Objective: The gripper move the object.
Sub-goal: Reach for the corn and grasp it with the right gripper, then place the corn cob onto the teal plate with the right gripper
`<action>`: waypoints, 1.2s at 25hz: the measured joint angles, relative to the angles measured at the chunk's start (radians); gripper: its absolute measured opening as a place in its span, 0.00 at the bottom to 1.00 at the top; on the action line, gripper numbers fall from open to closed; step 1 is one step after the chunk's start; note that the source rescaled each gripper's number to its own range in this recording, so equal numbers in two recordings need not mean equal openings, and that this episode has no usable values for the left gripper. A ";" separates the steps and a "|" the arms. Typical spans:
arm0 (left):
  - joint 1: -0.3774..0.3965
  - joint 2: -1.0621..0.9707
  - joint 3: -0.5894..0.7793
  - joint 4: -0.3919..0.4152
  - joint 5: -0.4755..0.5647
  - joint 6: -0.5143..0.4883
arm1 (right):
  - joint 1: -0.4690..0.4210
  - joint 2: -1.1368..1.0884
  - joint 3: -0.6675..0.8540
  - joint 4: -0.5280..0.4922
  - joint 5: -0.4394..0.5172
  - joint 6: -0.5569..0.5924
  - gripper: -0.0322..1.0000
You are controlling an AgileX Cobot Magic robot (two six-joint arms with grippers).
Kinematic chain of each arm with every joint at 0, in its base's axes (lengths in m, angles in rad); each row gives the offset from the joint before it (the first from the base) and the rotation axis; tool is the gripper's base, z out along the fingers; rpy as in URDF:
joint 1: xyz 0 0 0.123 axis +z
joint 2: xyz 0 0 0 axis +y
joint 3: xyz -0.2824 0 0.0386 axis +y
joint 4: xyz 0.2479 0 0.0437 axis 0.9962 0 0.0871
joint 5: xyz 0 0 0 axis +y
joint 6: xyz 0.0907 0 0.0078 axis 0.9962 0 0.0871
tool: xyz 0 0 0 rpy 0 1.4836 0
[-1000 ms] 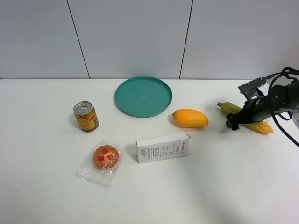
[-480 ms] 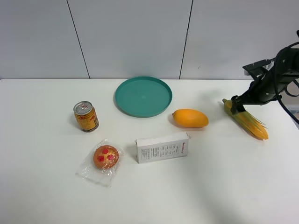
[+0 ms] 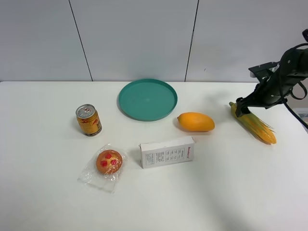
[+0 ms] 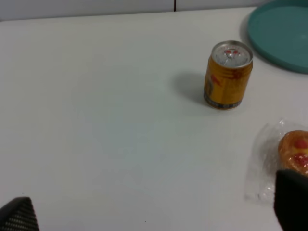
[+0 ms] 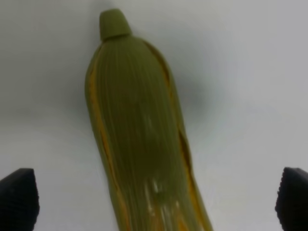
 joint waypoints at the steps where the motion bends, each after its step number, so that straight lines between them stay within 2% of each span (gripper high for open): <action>1: 0.000 0.000 0.000 0.000 0.000 0.000 | 0.000 0.017 0.000 0.008 0.000 0.000 1.00; 8: 0.000 0.000 0.000 0.000 0.000 0.000 | 0.000 0.060 0.000 0.087 0.007 0.000 1.00; 13: 0.000 0.000 0.000 0.000 0.000 0.000 | 0.000 0.085 0.000 0.095 0.007 -0.004 1.00; 14: 0.000 0.000 0.000 0.000 0.000 0.000 | 0.000 0.090 0.000 0.095 0.004 -0.004 0.96; 16: 0.000 0.000 0.000 0.000 0.000 0.000 | 0.000 0.094 0.000 0.095 -0.003 -0.004 0.79; 17: 0.000 0.000 0.000 0.000 0.000 0.000 | 0.000 0.094 0.000 0.095 -0.006 -0.004 0.65; 20: 0.000 0.000 0.000 0.000 0.000 0.000 | 0.000 0.094 0.000 0.095 -0.008 0.000 0.12; 21: 0.000 0.000 0.000 0.000 0.000 0.000 | 0.000 0.094 0.000 0.100 -0.006 0.010 0.03; 25: 0.000 0.000 0.000 0.000 0.000 0.000 | 0.000 0.088 -0.002 0.102 0.033 0.078 0.05; 30: 0.000 0.000 0.000 0.000 0.000 0.000 | 0.000 0.013 -0.002 0.102 0.183 0.090 0.05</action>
